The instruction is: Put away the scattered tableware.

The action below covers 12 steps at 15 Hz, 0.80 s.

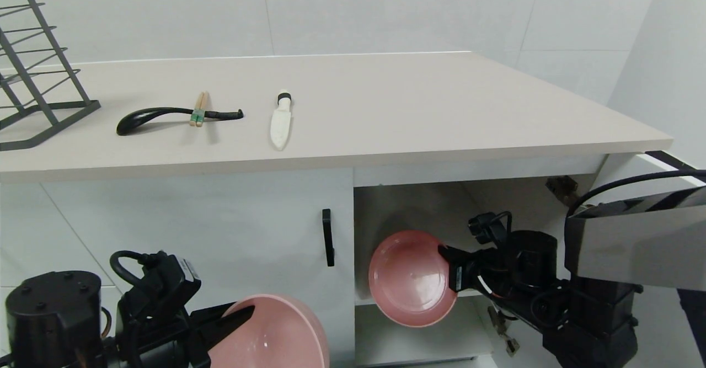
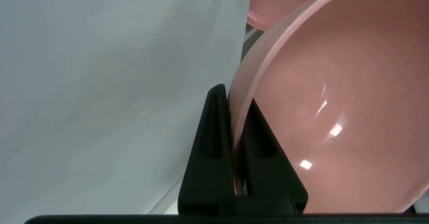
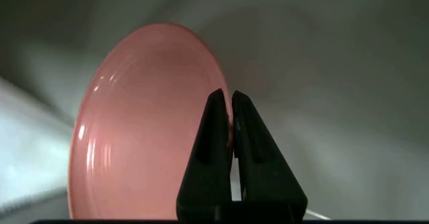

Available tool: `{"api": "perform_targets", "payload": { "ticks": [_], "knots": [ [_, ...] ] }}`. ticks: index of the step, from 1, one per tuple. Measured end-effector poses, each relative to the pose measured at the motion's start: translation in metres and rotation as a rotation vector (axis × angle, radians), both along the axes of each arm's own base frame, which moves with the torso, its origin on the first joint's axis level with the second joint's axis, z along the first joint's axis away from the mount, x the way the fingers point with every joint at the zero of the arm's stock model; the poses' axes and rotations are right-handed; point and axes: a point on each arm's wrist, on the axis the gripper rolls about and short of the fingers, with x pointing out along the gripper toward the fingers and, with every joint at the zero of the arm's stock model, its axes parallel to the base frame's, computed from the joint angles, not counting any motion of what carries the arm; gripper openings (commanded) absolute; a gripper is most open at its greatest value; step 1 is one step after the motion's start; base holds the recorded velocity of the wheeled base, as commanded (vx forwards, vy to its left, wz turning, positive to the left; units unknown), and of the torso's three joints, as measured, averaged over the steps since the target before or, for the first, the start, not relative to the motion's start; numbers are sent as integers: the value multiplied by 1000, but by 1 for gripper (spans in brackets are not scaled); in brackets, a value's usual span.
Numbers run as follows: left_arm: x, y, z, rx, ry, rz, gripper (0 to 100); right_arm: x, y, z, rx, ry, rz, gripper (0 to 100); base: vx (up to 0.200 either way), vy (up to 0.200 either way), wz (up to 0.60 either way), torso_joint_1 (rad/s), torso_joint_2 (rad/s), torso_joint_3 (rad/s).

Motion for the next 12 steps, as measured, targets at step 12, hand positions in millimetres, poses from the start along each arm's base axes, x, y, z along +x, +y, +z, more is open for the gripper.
{"api": "perform_targets", "payload": {
  "ticks": [12],
  "knots": [
    [0,0,0,2,1,0,0,29,16,-31,135,39,-132,0,0,0,0,0,0,0]
  ]
}}
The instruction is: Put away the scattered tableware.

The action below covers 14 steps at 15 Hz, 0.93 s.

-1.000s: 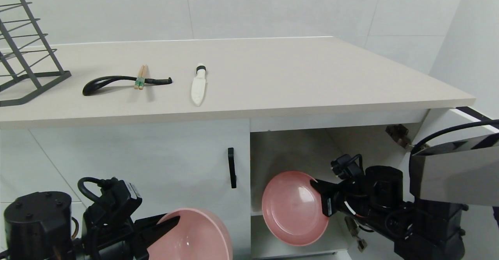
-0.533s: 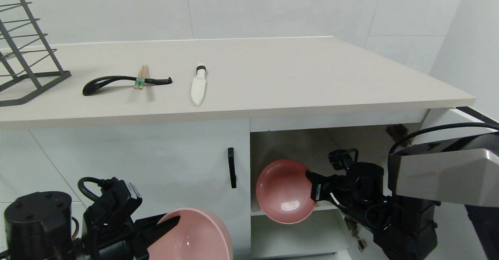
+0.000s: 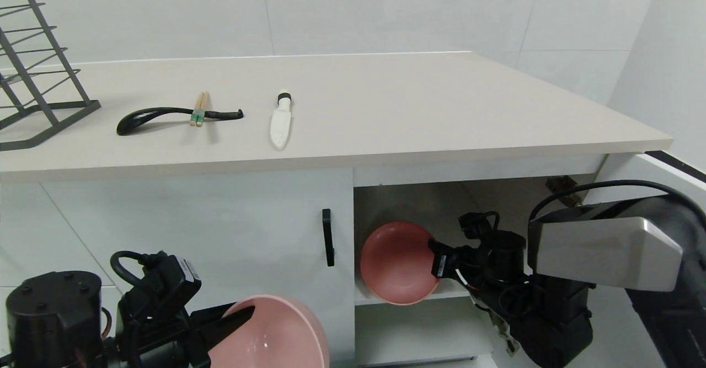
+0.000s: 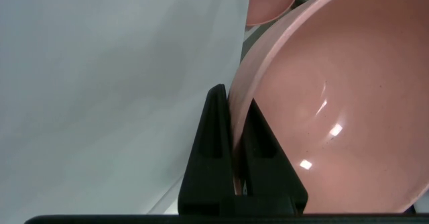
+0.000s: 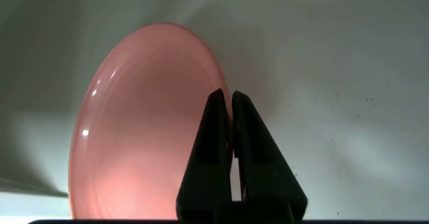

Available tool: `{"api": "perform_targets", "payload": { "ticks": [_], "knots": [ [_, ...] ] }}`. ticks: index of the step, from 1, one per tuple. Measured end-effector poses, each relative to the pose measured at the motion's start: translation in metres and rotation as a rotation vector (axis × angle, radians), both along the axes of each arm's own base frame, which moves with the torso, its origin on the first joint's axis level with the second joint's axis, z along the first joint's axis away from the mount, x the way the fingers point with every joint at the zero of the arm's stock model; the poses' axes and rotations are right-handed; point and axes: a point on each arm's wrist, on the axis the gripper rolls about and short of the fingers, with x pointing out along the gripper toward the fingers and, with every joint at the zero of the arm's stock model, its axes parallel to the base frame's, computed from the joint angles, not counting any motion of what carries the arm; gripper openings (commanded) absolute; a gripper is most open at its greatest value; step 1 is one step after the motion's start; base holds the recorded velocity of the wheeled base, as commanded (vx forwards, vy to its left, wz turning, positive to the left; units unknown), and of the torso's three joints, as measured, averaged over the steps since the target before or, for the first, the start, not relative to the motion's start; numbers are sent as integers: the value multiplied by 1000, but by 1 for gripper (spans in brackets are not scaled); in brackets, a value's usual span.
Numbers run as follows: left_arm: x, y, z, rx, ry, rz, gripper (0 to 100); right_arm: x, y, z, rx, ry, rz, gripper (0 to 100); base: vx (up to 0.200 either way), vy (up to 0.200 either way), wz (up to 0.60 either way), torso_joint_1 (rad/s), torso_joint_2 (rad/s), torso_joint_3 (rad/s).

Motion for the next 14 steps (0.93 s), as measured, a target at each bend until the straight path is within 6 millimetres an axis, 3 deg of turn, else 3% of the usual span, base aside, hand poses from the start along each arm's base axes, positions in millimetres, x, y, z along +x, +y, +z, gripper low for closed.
{"api": "perform_targets", "payload": {
  "ticks": [14],
  "knots": [
    [0,0,-1,1,6,2,0,37,4,-24,33,-58,-24,0,0,0,0,0,0,0]
  ]
}}
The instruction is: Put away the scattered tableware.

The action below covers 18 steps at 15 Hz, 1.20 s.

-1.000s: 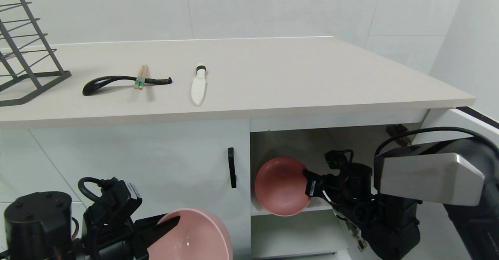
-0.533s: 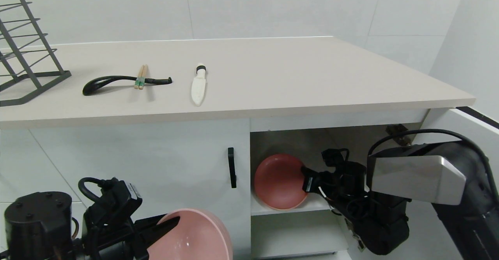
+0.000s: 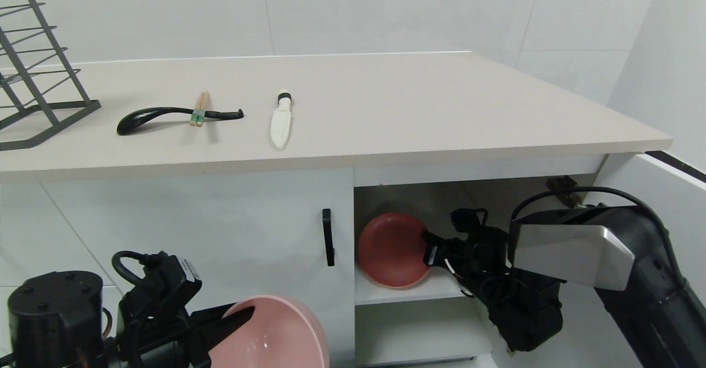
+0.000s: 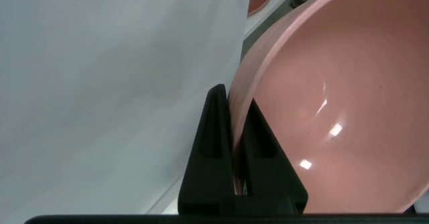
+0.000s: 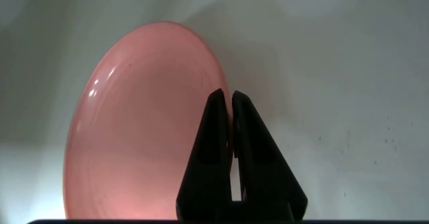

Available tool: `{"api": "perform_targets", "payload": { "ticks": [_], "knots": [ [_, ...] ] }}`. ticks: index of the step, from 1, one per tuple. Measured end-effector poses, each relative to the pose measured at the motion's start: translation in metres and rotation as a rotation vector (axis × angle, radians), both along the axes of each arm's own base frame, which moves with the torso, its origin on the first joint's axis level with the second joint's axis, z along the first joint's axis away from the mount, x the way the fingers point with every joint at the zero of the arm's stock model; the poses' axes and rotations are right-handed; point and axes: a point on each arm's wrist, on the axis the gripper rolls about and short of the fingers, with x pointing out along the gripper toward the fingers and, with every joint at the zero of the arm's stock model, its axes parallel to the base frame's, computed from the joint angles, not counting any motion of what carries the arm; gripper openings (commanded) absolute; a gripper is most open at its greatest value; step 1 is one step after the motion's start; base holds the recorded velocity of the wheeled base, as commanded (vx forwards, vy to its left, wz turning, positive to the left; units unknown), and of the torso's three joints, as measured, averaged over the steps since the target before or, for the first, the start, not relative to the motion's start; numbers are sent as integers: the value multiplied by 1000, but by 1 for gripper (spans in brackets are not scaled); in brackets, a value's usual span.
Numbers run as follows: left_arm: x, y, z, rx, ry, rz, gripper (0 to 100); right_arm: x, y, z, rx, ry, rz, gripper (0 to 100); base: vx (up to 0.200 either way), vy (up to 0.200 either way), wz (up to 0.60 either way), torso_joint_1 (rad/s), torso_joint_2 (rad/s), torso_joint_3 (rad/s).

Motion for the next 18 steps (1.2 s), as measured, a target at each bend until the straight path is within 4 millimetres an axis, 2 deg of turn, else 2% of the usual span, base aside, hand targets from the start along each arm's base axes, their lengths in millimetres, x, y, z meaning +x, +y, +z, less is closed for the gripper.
{"api": "perform_targets", "payload": {
  "ticks": [4,5,12,15,18],
  "knots": [
    [1,0,-1,0,0,1,0,6,2,-4,-1,-5,-2,0,0,0,0,0,0,0],
    [1,0,-1,1,3,1,0,6,2,-6,-6,-5,-2,100,0,0,0,0,0,0],
    [2,-1,-2,4,8,1,0,6,-1,-9,-105,-40,14,100,0,0,0,0,0,0],
    [2,0,-1,1,3,2,0,-1,-13,9,-142,-50,6,100,0,0,0,0,0,0],
    [2,-1,1,-6,-14,1,0,-31,-25,34,-203,-23,25,100,0,0,0,0,0,0]
  ]
}}
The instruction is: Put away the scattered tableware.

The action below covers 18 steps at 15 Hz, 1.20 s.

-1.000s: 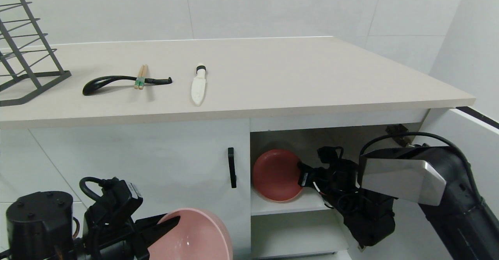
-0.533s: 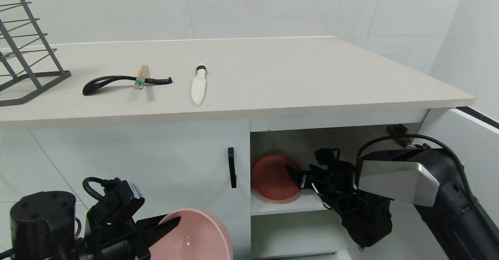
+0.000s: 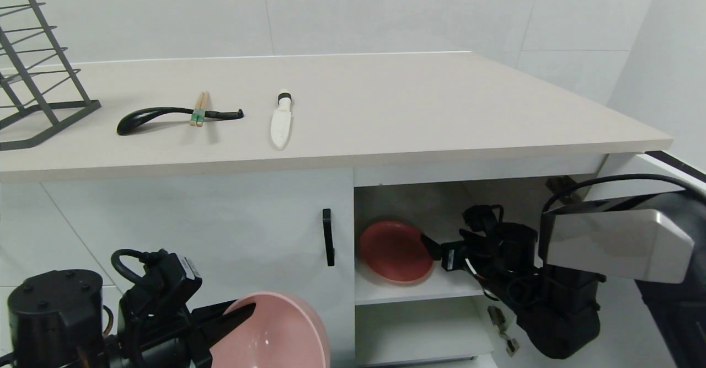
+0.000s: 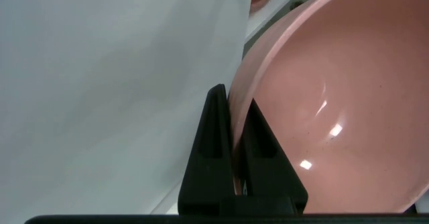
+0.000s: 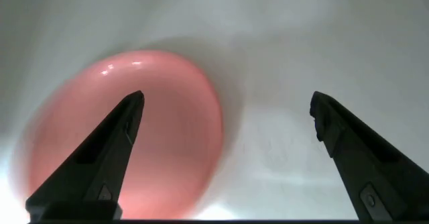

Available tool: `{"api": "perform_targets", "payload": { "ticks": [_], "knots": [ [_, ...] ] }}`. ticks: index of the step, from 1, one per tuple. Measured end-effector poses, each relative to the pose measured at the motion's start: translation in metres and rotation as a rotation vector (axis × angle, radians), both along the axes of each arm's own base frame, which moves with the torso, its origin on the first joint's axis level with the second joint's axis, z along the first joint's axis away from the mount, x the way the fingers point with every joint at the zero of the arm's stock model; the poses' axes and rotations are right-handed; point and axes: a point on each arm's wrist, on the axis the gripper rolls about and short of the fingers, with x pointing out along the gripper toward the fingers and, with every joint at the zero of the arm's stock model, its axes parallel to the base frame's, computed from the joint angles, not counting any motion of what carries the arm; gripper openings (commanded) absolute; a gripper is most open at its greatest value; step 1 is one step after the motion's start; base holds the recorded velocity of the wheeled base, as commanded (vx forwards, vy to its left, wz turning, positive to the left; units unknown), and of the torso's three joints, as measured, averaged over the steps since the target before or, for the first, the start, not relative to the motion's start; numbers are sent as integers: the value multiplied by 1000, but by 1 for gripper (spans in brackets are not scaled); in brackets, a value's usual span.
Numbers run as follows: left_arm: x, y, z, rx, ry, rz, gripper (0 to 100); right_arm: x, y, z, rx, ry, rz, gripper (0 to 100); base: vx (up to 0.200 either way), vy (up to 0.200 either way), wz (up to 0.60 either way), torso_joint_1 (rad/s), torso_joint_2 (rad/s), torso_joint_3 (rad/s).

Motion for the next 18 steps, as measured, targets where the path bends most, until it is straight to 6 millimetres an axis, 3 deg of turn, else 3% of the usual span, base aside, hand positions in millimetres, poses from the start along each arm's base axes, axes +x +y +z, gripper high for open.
{"api": "perform_targets", "payload": {
  "ticks": [4,9,14,18],
  "knots": [
    [0,0,1,-5,-13,-1,0,-52,-5,35,-153,-3,44,100,0,0,0,0,0,0],
    [0,-4,5,-22,-51,-23,0,-107,24,79,-130,-95,223,100,0,0,0,0,0,0],
    [0,-10,6,44,-116,-7,0,-142,34,99,-104,-145,340,100,0,0,0,0,0,0],
    [-2,-41,13,108,-220,48,0,-153,28,107,-95,-158,353,100,0,0,0,0,0,0]
  ]
}}
